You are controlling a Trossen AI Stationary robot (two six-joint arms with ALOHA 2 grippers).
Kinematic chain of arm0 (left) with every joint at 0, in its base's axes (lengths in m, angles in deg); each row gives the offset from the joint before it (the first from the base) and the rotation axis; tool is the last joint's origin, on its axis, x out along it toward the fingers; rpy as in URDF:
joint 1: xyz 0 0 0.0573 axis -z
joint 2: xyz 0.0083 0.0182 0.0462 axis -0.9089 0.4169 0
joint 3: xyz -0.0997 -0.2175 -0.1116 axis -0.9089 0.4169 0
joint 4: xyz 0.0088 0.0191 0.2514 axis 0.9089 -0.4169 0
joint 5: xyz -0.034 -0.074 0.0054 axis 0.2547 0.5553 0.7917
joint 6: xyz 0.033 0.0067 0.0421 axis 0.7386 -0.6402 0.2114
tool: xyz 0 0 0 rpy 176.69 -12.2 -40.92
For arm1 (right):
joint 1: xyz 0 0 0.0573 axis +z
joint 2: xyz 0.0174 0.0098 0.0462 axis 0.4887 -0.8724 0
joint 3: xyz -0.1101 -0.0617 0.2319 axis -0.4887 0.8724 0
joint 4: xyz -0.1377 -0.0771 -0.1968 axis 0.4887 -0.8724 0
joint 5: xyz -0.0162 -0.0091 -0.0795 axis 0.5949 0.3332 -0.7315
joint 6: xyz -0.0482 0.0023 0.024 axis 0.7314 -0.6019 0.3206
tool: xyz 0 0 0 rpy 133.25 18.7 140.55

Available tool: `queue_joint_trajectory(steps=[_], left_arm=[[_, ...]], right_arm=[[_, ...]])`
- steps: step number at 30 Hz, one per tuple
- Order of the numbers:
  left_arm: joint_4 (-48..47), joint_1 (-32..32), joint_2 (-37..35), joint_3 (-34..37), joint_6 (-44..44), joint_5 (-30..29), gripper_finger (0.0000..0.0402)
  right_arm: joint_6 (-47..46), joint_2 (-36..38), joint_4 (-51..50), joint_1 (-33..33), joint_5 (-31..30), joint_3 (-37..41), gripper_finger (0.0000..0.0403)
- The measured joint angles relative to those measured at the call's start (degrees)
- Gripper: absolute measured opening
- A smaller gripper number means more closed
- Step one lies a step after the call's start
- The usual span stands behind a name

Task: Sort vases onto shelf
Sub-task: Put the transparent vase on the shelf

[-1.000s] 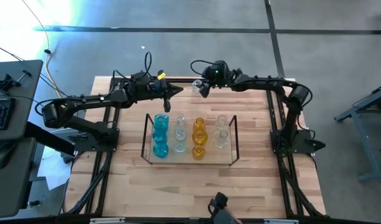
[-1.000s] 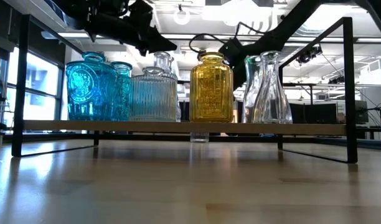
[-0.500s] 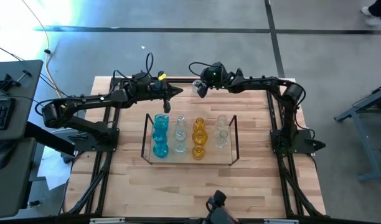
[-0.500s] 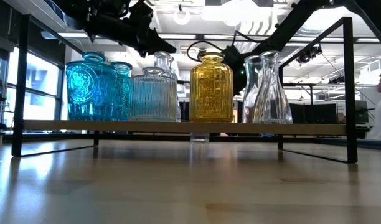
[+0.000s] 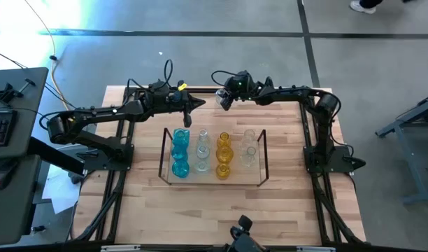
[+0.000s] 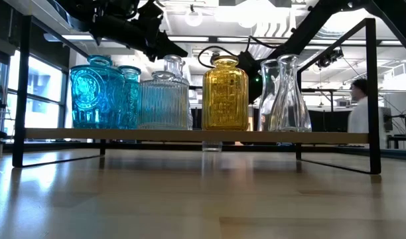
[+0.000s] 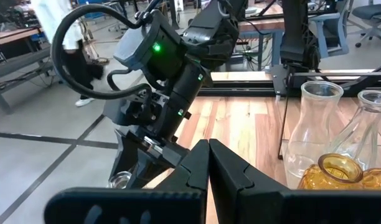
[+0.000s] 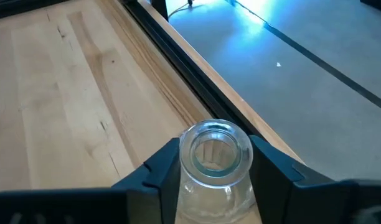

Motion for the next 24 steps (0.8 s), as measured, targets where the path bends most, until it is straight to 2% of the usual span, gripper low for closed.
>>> queue_joint_trajectory(steps=[8,12,17,24], left_arm=[[-0.02,0.02,-0.01,0.00,-0.79,0.00,0.0000],[-0.12,0.04,-0.18,0.00,-1.48,0.00,0.0000],[-0.35,0.02,-1.56,0.00,-1.63,-0.02,0.0000],[-0.07,0.25,-3.78,-0.02,-2.09,0.00,0.0000]], right_arm=[[-0.18,1.72,-1.25,0.27,0.19,0.28,0.0124],[1.08,4.93,-2.67,0.55,0.33,0.28,0.0122],[2.17,11.91,-7.87,1.17,0.11,0.28,0.0122],[3.47,25.67,-17.94,4.63,-4.15,0.26,0.0121]])
